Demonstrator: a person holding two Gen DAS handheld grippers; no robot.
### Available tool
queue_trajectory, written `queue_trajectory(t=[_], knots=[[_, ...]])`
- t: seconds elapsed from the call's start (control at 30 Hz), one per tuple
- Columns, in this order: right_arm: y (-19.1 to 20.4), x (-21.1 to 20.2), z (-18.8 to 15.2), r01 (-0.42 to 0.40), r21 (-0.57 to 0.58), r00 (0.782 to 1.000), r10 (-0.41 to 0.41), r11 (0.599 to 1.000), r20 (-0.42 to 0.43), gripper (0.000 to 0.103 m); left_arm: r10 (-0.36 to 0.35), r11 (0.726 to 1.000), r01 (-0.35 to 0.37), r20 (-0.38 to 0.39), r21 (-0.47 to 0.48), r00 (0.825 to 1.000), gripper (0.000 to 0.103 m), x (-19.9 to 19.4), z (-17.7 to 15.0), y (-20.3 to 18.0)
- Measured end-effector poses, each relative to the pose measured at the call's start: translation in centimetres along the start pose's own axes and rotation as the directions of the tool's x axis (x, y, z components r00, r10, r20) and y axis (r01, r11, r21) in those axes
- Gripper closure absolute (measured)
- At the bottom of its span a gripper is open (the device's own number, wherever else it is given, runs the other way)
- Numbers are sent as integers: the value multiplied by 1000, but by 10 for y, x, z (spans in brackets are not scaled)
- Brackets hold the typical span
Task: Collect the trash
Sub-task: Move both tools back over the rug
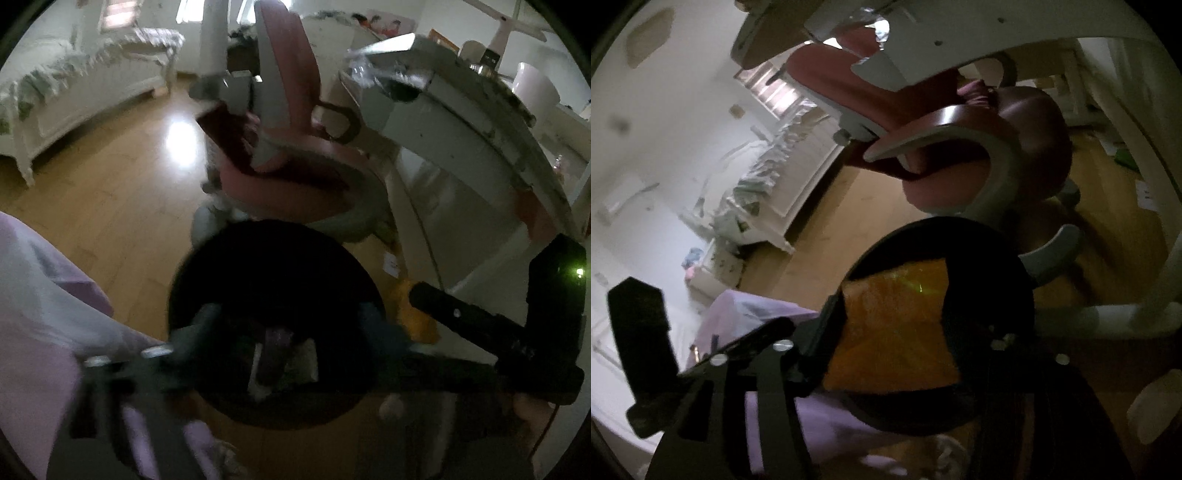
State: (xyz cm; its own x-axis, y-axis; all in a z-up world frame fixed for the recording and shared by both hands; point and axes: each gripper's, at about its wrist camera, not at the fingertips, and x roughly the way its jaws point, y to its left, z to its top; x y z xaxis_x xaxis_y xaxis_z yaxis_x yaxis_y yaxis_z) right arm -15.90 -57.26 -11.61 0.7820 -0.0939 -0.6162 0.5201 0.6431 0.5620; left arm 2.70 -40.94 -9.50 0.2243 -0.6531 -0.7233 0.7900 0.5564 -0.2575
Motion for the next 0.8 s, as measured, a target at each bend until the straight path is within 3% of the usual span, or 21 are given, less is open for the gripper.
queue_trajectory(t=[0.13,0.27,0.37,0.5,0.57,0.7,0.8], knots=[[-1,0,0,16,11,1000,-16,1000,5,24,25,1000,-25,15,9,1000,5,-12,3,-1],[4,1,-1,27,3,1000,-27,1000,-6,19,44,999,-44,9,-22,999,5,-27,5,3],[10,2,-4,32,-13,999,-32,999,-17,13,107,994,-106,34,-35,994,5,-44,2,8],[22,5,-9,15,-20,999,-16,1000,-38,10,200,979,-194,81,-66,977,5,-74,-5,21],[30,6,-13,11,-39,999,-13,999,-48,10,268,961,-258,100,-102,958,5,-91,-9,34],[58,10,-22,-6,-101,998,-1,995,-64,10,295,945,-268,137,-186,946,5,-129,-20,69],[83,14,-30,-1,-150,998,-9,989,-70,9,360,912,-314,153,-263,920,5,-160,-32,102]])
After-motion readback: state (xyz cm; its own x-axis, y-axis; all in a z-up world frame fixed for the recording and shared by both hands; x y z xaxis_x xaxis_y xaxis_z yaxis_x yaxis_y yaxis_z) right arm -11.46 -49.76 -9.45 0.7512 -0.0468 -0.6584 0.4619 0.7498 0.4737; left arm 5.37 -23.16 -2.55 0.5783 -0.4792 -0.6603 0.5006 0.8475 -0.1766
